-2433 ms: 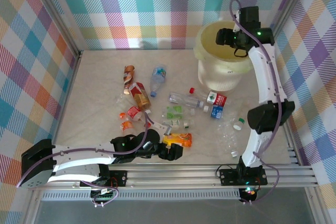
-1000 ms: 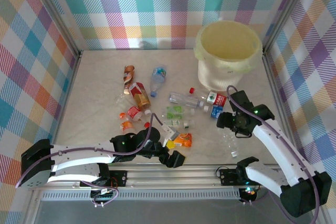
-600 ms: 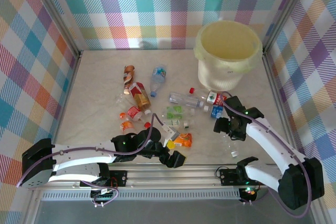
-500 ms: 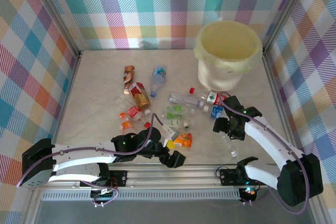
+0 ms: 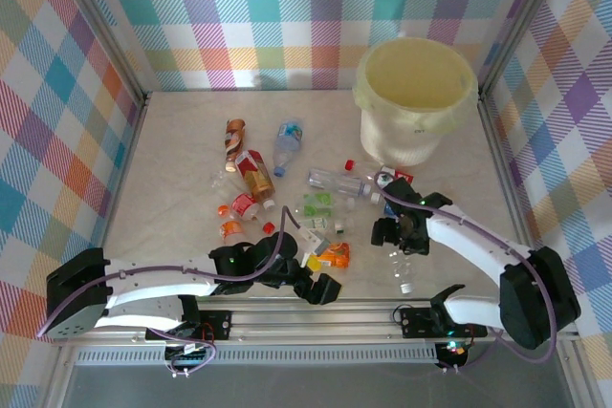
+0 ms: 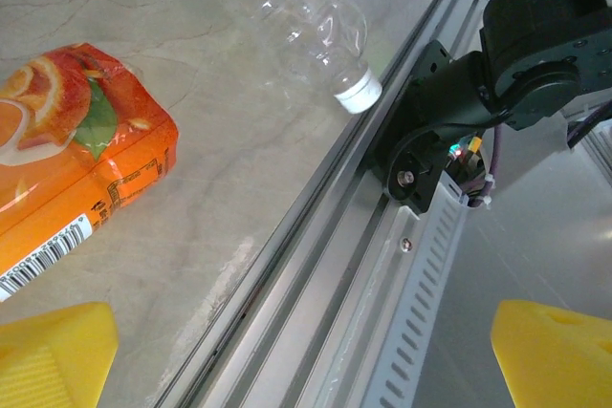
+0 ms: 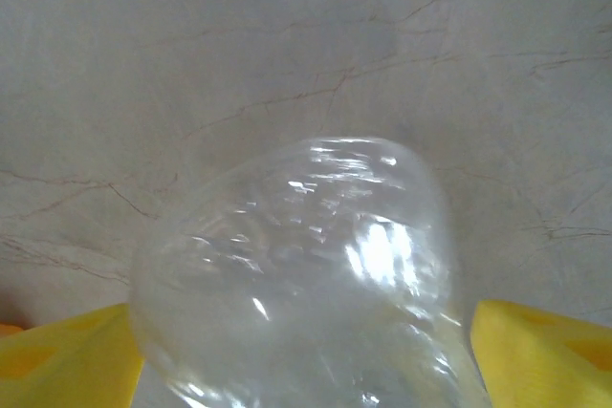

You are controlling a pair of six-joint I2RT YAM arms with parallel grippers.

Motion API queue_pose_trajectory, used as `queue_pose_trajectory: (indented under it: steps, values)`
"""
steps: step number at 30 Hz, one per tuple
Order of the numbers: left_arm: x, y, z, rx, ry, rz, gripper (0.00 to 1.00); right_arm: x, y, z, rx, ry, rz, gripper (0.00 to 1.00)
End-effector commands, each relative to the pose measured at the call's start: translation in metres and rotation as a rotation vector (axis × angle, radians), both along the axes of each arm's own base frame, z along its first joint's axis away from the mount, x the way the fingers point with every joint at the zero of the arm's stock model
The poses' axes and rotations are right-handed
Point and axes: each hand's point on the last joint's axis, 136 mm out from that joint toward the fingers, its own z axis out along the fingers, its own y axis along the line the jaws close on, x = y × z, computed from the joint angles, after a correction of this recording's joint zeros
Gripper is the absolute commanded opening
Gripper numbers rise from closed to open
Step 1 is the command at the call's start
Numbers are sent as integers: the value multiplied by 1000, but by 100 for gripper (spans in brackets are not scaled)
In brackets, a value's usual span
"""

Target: Put the plastic bottles in the bin

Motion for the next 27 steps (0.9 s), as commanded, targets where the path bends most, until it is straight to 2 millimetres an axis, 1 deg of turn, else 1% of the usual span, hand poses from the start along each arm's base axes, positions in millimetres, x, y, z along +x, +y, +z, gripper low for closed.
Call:
queue_pose_trajectory:
  steps: [1,4,7,11,16,18,22,23,27]
  values:
    - [-2,-4,3,-22,6,-3,100,-4,-2,-6,-33,11,-4,88]
    - [-2,-3,2,-24,9,-1,100,-6,-2,-8,-42,15,-4,87]
    - [-2,-2,1,-22,9,3,100,-7,-1,-8,-49,13,4,81]
    - [-1,-2,0,-19,6,7,100,-7,-8,-12,-101,19,6,78]
    - [-1,-3,-2,-22,9,10,100,-1,-10,-20,-146,11,8,73]
    - [0,-2,-2,-23,9,13,100,2,-11,-20,-161,2,13,72]
    - [0,-1,-3,-21,10,21,100,8,-8,-13,-161,-51,35,67]
    - [0,-2,-3,-22,11,21,100,9,-8,-9,-159,-71,40,64]
    - [1,-3,-2,-28,13,25,100,17,-6,6,-139,-147,68,60]
